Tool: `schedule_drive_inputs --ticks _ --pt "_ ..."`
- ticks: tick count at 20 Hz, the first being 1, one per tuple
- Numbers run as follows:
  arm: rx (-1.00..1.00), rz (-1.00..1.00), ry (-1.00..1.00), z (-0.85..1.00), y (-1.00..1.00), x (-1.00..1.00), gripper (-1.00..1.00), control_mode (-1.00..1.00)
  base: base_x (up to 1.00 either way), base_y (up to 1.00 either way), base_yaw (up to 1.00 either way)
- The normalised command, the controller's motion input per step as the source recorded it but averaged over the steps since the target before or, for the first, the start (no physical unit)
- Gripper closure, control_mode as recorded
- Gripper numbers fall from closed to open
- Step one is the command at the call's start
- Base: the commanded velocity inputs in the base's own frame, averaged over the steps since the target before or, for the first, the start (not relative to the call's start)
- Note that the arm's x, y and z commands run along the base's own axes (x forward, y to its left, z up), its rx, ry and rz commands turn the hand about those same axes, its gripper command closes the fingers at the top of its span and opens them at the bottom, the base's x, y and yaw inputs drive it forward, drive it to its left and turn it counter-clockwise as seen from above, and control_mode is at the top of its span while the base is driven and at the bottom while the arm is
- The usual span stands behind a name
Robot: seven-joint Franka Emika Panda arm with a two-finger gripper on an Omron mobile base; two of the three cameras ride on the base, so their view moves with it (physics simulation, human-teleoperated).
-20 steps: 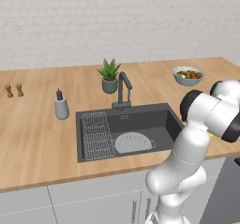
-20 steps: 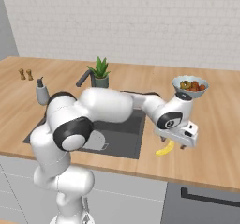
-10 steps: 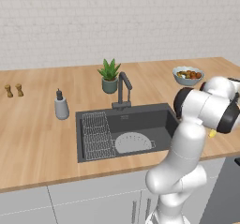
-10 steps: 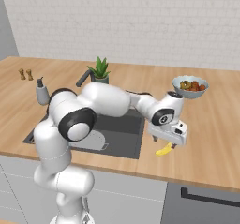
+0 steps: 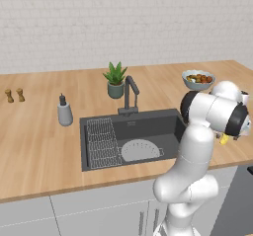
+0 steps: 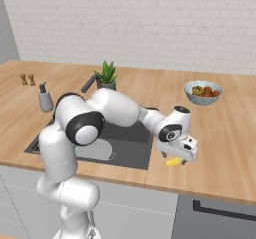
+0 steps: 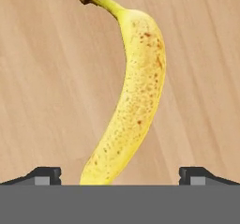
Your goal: Put the colander in the sink, put the banana in the colander, and turn on the sink faucet and pour water over the colander.
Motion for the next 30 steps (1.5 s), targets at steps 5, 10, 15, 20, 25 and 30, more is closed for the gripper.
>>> schedule_drive_inputs --ticks 5,10,15,20,25,30 --pt "0.0 0.0 0.0 -0.28 0.0 0.09 -1.0 -1.0 0.0 0.0 0.0" --pt "0.0 0.0 0.0 -0.22 0.0 0.23 -1.0 -1.0 0.0 0.0 0.0" --pt "0.0 0.0 0.0 -0.21 0.0 0.23 -1.0 -1.0 0.0 0.0 0.0" --pt "0.0 0.0 0.0 -0.24 0.0 0.11 1.0 -1.0 0.0 0.0 0.0" --pt "0.0 0.0 0.0 -0.11 0.0 0.0 1.0 -1.0 0.0 0.0 0.0" --pt "0.0 0.0 -0.03 0.0 0.14 0.0 1.0 -1.0 0.0 0.0 0.0"
